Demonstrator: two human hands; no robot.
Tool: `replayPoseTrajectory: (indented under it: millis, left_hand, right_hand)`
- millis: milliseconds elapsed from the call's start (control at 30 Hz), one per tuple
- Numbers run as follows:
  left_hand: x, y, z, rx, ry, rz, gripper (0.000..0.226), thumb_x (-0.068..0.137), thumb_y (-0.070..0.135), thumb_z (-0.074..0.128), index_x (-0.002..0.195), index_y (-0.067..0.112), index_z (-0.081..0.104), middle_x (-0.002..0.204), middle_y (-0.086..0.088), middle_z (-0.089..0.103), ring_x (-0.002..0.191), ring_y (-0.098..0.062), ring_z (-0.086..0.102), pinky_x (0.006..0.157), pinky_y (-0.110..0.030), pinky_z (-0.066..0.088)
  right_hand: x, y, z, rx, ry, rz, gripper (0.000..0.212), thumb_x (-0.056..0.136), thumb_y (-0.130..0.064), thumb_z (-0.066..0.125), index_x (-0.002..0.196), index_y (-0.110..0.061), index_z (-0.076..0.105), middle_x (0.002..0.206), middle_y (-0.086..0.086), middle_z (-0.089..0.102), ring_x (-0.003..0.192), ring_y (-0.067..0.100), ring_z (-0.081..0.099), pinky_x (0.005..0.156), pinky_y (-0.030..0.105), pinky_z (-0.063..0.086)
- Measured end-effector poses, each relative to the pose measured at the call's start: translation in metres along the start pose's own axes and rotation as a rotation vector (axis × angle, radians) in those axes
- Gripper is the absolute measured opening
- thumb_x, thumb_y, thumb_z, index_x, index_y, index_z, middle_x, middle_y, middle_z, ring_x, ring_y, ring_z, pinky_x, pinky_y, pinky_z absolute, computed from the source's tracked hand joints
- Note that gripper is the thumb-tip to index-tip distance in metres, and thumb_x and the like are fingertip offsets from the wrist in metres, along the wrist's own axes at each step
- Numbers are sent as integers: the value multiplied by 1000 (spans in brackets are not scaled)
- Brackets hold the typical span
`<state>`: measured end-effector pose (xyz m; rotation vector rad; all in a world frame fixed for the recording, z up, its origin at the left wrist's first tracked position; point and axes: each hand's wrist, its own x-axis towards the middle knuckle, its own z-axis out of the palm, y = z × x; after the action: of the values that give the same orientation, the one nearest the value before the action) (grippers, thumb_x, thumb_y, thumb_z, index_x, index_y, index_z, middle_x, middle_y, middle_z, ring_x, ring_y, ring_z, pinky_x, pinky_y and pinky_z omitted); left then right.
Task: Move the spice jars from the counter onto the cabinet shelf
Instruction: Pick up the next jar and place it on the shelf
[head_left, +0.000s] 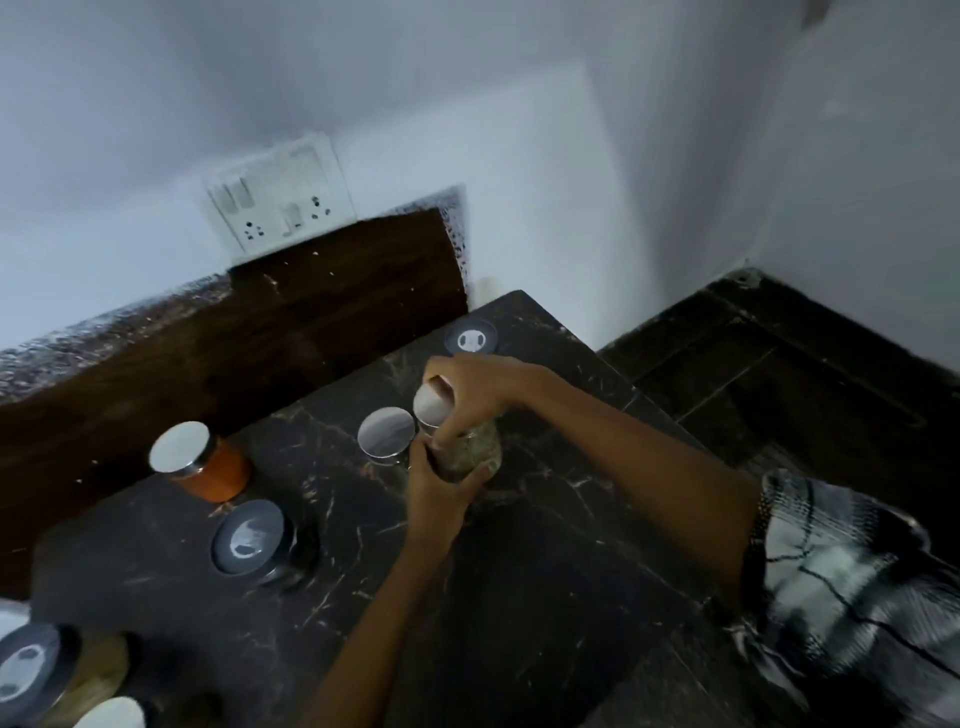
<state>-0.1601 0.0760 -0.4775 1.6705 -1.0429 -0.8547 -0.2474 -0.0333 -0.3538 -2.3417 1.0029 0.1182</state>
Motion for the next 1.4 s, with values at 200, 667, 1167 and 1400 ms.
replayPoseTrajectory:
  millis: [200,667,1167,1400]
  left_hand:
    - [-1,25,-66,71,90,29,78,69,28,80,135,19,38,133,-1,51,120,-17,51,99,-32,42]
    - [-28,39,-201,-87,97,143,69,66,25,84,123,30,46,117,8,60,105,-5,61,78,-18,52]
    - [-31,72,-227,-175,208,262,79,62,22,86,126,29,39,115,7,57,102,-2,60,74,-9,50]
    - [-26,79,-237,-100,231,276,84,65,24,85,135,19,39,121,1,57,111,-11,57,90,-23,50]
  right_hand:
    - [16,-68,-23,-81,-24,-80,56,68,-48,75,107,-20,47,104,2,52,93,23,55,75,40,56]
    - [29,-213,-36,-166,-39,-399,56,71,-37,76,121,-21,57,124,2,53,104,21,56,82,42,56]
    - [33,-270,-64,-252,-33,-471,41,64,-46,80,96,-23,67,89,-20,55,90,11,57,79,40,56]
    - [33,-274,-72,-246,-49,-460,48,71,-50,75,103,-15,64,102,-4,63,92,14,56,76,27,46]
